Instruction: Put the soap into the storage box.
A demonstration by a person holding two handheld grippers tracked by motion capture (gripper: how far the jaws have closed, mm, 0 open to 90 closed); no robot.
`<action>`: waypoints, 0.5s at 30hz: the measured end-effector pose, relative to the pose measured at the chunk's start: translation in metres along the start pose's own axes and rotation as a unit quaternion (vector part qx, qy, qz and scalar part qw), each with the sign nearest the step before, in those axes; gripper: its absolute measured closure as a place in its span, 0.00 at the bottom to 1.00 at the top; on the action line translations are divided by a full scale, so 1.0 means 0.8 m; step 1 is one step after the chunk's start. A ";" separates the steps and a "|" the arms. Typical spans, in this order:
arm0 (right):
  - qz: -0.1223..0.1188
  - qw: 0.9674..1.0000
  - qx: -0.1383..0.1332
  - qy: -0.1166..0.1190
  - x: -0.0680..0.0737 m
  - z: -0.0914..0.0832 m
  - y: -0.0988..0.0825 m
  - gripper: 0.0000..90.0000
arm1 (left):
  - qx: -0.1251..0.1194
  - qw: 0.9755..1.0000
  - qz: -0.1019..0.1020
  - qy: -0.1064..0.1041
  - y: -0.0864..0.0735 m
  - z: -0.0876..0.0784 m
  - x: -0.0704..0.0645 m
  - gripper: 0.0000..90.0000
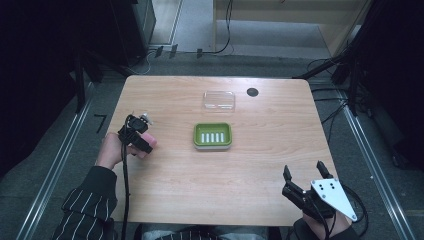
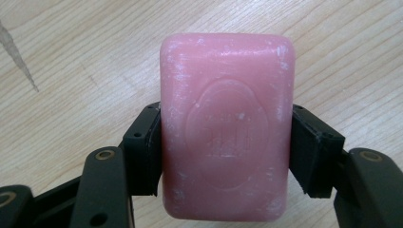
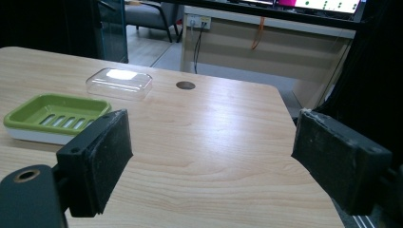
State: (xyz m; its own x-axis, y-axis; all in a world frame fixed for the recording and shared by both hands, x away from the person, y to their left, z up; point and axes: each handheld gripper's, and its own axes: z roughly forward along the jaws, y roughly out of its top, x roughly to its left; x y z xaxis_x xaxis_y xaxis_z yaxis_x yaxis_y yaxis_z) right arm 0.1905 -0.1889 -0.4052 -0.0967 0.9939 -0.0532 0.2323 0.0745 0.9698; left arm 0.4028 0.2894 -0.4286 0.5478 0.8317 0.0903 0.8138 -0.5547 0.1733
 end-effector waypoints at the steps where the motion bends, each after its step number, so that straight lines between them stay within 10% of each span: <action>1: 0.000 1.000 0.000 0.000 0.000 0.000 0.000 0.14 | 0.001 1.000 0.003 -0.001 0.001 0.000 0.000 0.42; 15: 0.003 1.000 0.004 -0.015 -0.007 -0.006 -0.003 0.14 | -0.002 0.999 0.039 -0.005 0.025 0.003 -0.015 0.42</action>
State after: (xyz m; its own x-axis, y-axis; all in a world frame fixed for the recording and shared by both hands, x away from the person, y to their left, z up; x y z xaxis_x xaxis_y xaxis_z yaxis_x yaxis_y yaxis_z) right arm 0.1858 -0.1952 -0.4061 -0.0658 0.9963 -0.0556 0.2406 0.0699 0.9681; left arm 0.4124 0.2682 -0.4285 0.6114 0.7857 0.0946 0.7676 -0.6178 0.1707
